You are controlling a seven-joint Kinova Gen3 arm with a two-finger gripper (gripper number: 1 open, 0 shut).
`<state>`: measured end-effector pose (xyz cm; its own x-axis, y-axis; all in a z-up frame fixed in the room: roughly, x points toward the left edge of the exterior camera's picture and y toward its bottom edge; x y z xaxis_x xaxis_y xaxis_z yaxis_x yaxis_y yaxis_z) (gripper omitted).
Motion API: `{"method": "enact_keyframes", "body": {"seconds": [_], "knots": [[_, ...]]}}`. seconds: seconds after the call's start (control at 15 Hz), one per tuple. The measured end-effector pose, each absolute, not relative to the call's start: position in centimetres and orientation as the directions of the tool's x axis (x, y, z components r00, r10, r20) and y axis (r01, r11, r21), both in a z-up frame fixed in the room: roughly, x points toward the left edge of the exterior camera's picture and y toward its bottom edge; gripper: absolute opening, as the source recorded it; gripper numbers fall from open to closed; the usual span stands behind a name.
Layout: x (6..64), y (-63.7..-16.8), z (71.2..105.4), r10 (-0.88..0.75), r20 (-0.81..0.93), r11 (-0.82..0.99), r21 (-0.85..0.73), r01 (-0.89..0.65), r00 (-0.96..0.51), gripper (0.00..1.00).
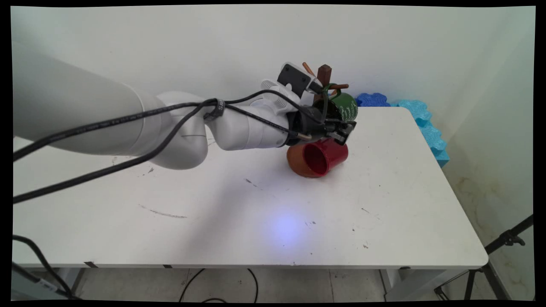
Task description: Pick up the green mug from the rack, then place the picked object on the table
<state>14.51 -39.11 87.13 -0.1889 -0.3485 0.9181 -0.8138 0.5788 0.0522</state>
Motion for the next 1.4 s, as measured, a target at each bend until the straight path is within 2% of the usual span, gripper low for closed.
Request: {"method": "enact_keyframes", "body": {"seconds": [0.6, 1.4], "knots": [[15.1, -38.6, 87.7, -0.35, 0.912, 0.601, 0.046, -0.798, -0.211, 0.0], [15.8, -36.4, 91.9, -0.344, 0.92, 0.653, 0.092, -0.752, -0.187, 0.0]]}}
